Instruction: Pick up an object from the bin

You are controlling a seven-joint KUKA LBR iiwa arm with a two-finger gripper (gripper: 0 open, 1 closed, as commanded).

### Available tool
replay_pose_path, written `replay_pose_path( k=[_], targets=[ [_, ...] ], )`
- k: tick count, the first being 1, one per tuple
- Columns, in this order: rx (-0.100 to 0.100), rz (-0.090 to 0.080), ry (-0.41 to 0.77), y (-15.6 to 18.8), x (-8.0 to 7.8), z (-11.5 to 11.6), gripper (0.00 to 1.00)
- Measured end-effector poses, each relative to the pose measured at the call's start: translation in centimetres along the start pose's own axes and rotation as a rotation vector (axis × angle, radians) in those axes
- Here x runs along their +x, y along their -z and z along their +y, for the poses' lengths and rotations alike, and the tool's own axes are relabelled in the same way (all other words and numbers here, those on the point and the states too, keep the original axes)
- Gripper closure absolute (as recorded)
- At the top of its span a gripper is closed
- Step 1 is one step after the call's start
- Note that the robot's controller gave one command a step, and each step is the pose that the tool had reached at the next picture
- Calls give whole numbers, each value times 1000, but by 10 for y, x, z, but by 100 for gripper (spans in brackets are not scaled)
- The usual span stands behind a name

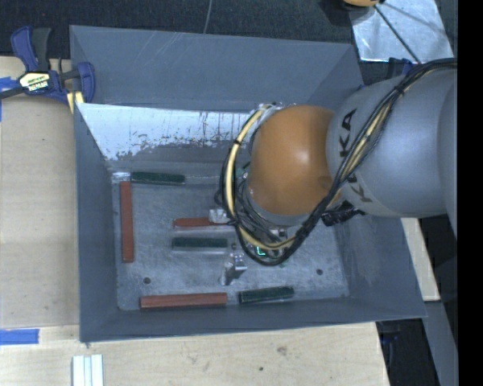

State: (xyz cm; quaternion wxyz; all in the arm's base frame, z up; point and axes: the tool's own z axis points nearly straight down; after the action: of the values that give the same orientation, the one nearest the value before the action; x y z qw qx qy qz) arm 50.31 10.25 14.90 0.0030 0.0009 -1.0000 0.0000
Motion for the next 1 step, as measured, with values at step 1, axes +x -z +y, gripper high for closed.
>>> replay_pose_path(
  k=[1],
  targets=[
    [-1, -8, -2, 4, -2, 0, 0]
  ],
)
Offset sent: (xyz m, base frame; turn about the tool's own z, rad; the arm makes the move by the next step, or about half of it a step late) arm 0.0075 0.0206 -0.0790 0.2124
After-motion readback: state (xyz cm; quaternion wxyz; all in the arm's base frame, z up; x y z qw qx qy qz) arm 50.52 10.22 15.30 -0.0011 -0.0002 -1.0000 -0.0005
